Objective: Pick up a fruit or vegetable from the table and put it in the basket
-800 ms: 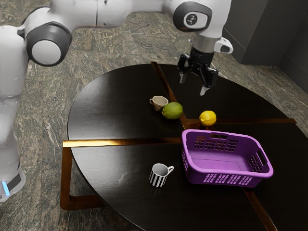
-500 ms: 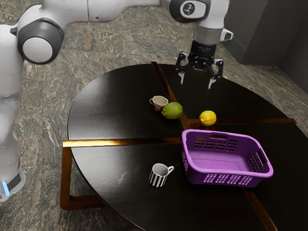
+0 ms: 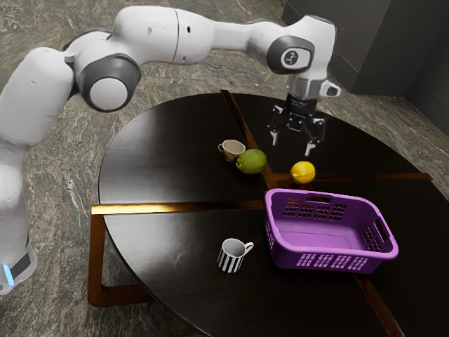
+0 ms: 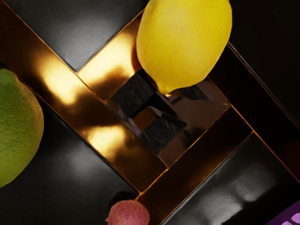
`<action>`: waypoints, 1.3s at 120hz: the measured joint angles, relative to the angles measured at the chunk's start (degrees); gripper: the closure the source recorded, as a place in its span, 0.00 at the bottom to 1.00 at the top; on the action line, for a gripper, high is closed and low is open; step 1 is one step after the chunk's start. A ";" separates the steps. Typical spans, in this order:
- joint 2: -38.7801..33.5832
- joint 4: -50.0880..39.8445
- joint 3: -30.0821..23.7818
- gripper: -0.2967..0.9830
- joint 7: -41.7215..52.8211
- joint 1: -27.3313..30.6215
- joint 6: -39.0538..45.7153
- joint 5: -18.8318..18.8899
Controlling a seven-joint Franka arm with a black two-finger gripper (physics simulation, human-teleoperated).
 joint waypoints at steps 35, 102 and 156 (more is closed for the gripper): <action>5.33 0.22 -7.74 0.23 16.15 9.37 8.47 0.15; 10.37 0.21 -10.99 0.23 33.13 11.93 18.25 -0.23; 9.02 -3.88 -11.69 0.23 39.00 11.54 22.42 -1.96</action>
